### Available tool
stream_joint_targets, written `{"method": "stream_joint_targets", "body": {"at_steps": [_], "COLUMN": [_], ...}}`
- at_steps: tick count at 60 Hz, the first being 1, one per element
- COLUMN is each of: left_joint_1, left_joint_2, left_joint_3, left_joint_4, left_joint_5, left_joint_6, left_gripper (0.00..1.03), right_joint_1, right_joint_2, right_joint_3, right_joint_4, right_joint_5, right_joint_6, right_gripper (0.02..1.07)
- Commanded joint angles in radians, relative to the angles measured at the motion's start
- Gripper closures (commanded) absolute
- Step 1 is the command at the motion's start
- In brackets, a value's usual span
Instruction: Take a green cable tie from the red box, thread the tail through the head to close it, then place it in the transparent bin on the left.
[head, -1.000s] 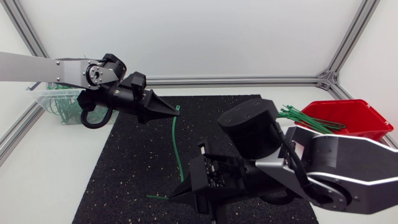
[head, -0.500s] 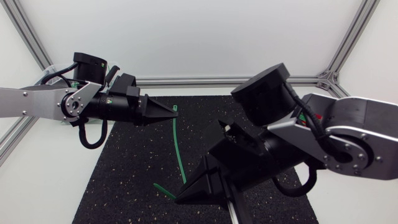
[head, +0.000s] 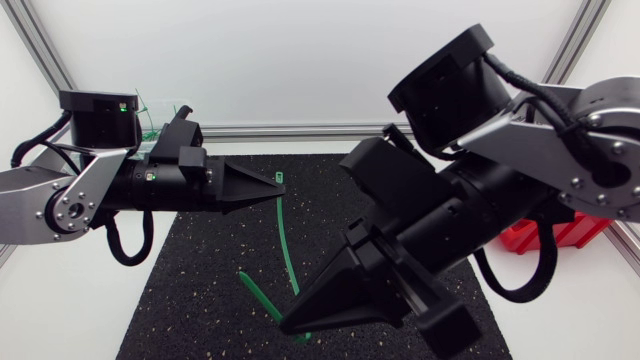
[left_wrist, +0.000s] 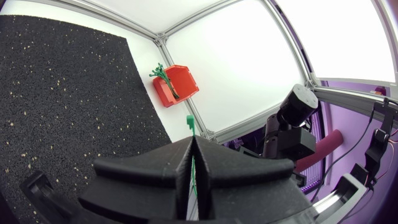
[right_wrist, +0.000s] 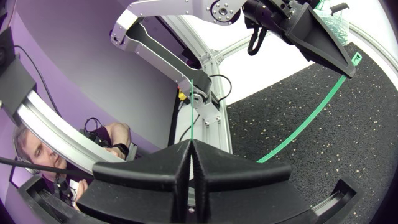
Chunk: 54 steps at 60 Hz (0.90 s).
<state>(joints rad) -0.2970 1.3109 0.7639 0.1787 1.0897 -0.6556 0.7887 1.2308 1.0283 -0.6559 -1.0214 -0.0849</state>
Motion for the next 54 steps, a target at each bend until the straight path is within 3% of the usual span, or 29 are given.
{"method": "stream_joint_targets", "body": {"at_steps": [1, 4, 8, 14, 21, 37, 54], "left_joint_1": [-0.002, -0.004, -0.008, -0.008, -0.019, -0.125, -0.14], "left_joint_2": [-0.048, -0.075, -0.093, -0.111, -0.144, -0.179, -0.266], "left_joint_3": [-0.034, -0.038, -0.041, -0.048, -0.055, -0.074, -0.095], "left_joint_4": [0.013, 0.013, 0.013, 0.015, 0.015, 0.018, 0.018], "left_joint_5": [-0.004, -0.008, -0.016, -0.017, -0.037, -0.137, -0.22], "left_joint_6": [-0.032, -0.035, -0.036, -0.036, -0.035, -0.012, 0.024], "left_gripper": [1.0, 1.0, 1.0, 1.0, 1.0, 1.0, 1.0], "right_joint_1": [-0.003, -0.005, -0.022, -0.054, -0.063, -0.063, -0.098], "right_joint_2": [0.024, 0.081, 0.134, 0.11, 0.128, 0.131, 0.15], "right_joint_3": [0.041, 0.064, 0.127, 0.131, 0.194, 0.227, 0.305], "right_joint_4": [-0.019, -0.082, -0.249, -0.182, -0.317, -0.329, -0.444], "right_joint_5": [-0.042, -0.08, -0.105, -0.128, -0.186, -0.227, -0.264], "right_joint_6": [0.102, 0.257, 0.191, 0.295, 0.266, 0.327, 0.359], "right_gripper": [1.02, 1.02, 1.02, 1.02, 1.02, 1.02, 1.02]}}
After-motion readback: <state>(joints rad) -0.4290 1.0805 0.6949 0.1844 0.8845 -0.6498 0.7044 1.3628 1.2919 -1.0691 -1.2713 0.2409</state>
